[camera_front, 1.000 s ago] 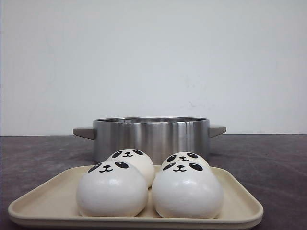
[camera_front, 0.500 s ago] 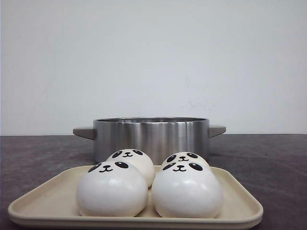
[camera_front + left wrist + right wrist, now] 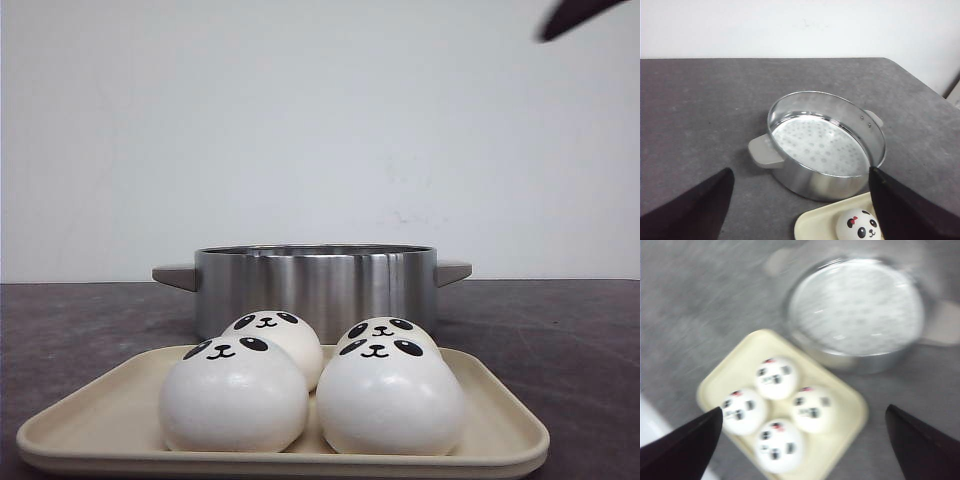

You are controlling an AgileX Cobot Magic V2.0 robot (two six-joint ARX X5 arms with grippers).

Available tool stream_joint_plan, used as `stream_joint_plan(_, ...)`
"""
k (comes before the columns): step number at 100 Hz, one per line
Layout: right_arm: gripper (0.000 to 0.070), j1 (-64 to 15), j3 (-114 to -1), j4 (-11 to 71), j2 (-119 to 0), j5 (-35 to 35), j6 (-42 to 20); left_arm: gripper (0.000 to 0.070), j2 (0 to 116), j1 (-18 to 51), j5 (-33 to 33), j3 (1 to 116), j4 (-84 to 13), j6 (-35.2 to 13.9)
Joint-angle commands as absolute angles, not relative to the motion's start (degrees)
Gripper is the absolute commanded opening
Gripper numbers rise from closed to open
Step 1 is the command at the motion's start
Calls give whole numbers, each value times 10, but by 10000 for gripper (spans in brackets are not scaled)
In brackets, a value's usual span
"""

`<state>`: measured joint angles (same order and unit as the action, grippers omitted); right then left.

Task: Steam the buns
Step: 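Reach the right gripper down and grasp the farther panda bun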

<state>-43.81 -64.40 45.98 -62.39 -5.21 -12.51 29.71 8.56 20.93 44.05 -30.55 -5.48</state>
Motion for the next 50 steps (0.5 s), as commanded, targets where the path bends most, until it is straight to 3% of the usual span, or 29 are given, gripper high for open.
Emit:
stream_joint_plan(1, 660, -463, -653, 456, -667, -40, -177, 528, 299, 89, 208, 448, -301, -50)
stream_joint_plan(11, 641, -478, -653, 456, -733, -41, -200, 528, 299, 93, 208, 448, -302, -51)
stream_joint_plan(26, 495, -477, -653, 455, -827, -45, -230, 528, 299, 103, 208, 448, -305, -57)
stream_joint_plan(50, 492, -456, -653, 436, -928, -45, -236, 528, 299, 122, 208, 448, -307, -57)
